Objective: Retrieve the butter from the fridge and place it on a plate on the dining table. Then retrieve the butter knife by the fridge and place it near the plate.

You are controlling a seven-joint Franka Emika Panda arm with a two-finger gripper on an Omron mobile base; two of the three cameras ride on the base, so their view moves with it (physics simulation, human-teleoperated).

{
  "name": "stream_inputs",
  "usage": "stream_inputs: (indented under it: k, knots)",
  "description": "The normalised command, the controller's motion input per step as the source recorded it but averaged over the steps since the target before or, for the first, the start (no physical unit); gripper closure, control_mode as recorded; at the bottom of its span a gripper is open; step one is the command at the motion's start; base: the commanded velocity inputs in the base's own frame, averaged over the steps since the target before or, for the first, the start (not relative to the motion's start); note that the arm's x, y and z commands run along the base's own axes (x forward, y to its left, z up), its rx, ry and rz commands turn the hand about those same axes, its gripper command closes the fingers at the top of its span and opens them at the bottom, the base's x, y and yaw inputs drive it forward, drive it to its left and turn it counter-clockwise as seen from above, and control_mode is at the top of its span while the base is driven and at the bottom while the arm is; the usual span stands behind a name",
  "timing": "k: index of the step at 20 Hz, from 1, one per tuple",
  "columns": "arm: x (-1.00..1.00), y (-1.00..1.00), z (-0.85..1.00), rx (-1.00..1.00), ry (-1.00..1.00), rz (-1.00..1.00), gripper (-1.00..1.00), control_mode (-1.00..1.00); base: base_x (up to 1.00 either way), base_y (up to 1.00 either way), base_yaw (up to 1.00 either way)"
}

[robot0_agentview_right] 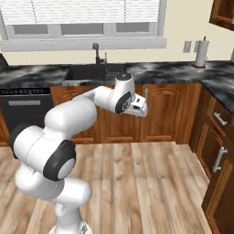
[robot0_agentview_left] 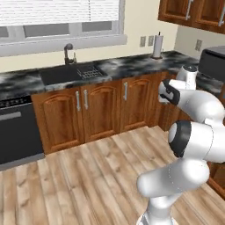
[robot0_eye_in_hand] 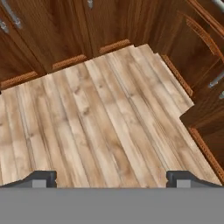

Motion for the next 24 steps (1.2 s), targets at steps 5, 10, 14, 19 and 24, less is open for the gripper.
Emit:
stream_inputs:
  k: [5,10,14,19,24]
  knots:
    - [0.00,0.00,0.00,0.00,0.00,0.00,-1.00,1.00,0.74,-0.02,-0.60]
    - [0.00,0.00,0.00,0.00,0.00,0.00,-1.00,1.00,0.99,0.57,-0.53]
    - [0.00,0.00,0.00,0.00,0.00,0.00,-1.00,1.00,0.91,0.82,-0.56]
    - [0.00,0.00,0.00,0.00,0.00,0.00,-1.00,1.00,0.84,0.86,-0.58]
    - [0.00,0.00,0.00,0.00,0.00,0.00,-1.00,1.00,0.82,0.85,-0.59]
